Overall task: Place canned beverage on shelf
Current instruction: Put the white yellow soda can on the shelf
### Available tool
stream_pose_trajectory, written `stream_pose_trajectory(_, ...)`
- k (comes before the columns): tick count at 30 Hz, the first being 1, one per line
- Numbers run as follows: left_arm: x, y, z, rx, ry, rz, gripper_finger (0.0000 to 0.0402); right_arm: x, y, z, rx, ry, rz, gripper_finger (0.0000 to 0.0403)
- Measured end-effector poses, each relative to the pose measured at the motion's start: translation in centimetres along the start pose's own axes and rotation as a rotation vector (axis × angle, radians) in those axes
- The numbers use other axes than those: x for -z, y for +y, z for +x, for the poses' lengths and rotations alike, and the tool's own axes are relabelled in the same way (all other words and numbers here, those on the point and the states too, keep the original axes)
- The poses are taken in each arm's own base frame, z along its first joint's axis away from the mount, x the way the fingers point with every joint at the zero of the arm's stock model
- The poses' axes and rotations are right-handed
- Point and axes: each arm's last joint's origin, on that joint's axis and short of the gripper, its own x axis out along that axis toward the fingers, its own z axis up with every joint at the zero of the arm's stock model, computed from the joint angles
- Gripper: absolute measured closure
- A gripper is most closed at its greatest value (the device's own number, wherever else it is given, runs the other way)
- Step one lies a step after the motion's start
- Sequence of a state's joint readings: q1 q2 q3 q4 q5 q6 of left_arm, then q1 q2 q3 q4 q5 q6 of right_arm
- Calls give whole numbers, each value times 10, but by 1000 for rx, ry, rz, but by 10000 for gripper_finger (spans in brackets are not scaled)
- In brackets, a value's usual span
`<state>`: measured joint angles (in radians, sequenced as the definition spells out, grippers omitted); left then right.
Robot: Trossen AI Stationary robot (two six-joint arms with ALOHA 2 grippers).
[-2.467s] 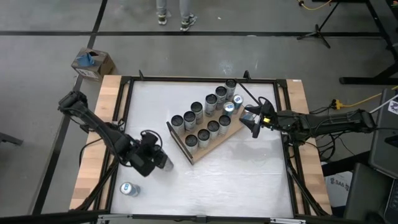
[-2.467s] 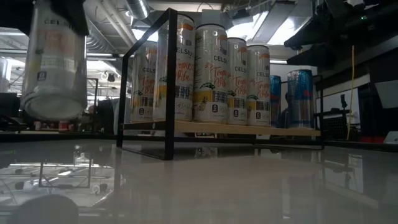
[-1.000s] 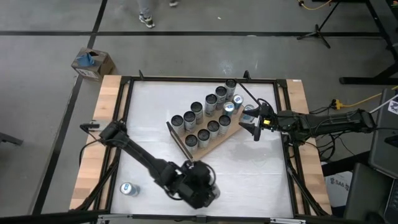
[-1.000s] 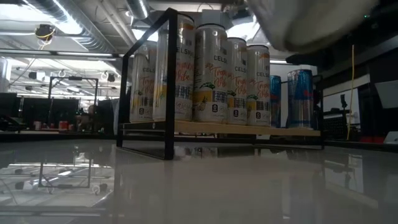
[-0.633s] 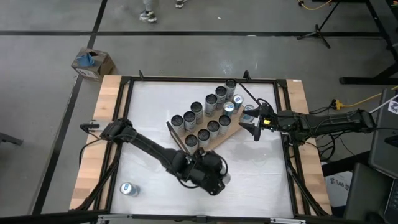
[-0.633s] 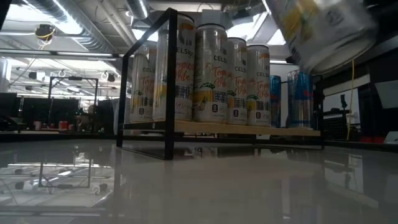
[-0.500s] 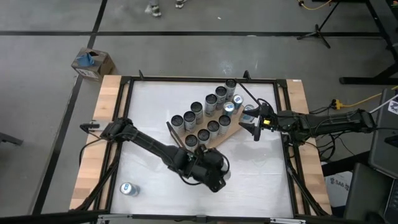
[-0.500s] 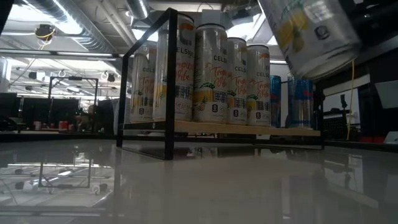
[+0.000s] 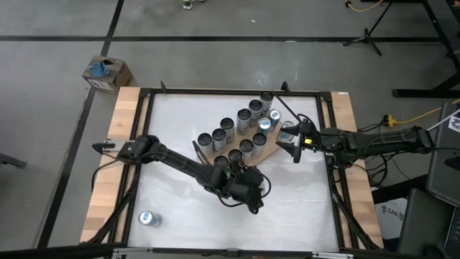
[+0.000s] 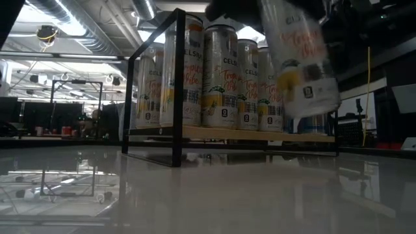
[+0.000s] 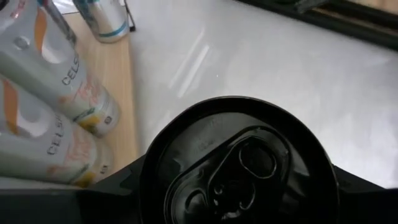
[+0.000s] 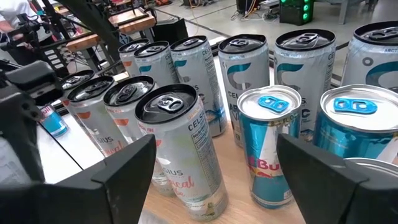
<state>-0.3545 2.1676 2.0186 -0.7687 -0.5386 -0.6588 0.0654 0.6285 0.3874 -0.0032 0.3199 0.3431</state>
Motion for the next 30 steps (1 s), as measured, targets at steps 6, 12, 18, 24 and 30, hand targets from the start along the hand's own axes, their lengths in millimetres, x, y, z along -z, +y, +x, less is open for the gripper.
stream_pose_trajectory(6,3,3,13,-21,22,20,159,0,0,0,0,0,0,79)
stream_pose_trajectory(12,16,-2,31,-35,60,43,159,0,0,0,0,-1,0,79)
stream_pose_trajectory(18,22,-4,38,-10,98,49,158,0,0,0,0,-1,0,79)
stream_pose_trajectory(24,21,-4,38,-9,95,47,145,0,0,0,0,-1,0,79)
stream_pose_trajectory(30,21,-4,37,-9,95,47,119,0,0,0,0,-1,0,79)
